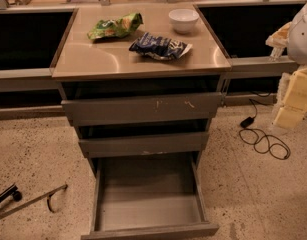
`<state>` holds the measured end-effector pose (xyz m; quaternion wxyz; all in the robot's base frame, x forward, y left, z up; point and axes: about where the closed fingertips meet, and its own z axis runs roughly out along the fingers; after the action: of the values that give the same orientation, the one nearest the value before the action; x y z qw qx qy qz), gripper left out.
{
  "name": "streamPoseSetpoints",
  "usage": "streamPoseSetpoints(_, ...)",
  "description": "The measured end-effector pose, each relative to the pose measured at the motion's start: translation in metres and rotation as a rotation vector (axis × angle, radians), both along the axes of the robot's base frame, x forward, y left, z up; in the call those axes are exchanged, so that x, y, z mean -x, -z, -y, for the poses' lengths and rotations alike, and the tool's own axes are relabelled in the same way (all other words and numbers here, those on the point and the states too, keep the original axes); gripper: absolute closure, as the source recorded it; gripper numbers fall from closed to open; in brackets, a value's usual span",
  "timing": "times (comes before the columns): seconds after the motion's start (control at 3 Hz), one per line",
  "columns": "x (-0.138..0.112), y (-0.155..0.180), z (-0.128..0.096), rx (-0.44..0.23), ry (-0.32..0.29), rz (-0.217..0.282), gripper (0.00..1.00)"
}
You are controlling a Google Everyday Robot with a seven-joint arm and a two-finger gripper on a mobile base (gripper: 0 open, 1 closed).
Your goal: Place blue chip bag into bottom drawer
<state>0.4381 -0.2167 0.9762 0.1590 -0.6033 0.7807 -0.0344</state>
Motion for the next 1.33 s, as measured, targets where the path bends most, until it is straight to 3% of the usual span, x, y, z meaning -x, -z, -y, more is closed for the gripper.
streamPoseSetpoints(0.33, 0.000, 0.000, 0.000, 0.000, 0.000, 0.000, 0.00)
streamPoseSetpoints(0.67, -0.038, -0.002, -0.010, -0.024, -0.056, 0.040, 0.00)
streamPoseSetpoints(1.0, -0.100, 0.002, -0.040, -0.080, -0.152, 0.082, 0.00)
streamPoseSetpoints(1.33, -0.107, 0.003, -0.044, -0.077, -0.164, 0.094, 0.00)
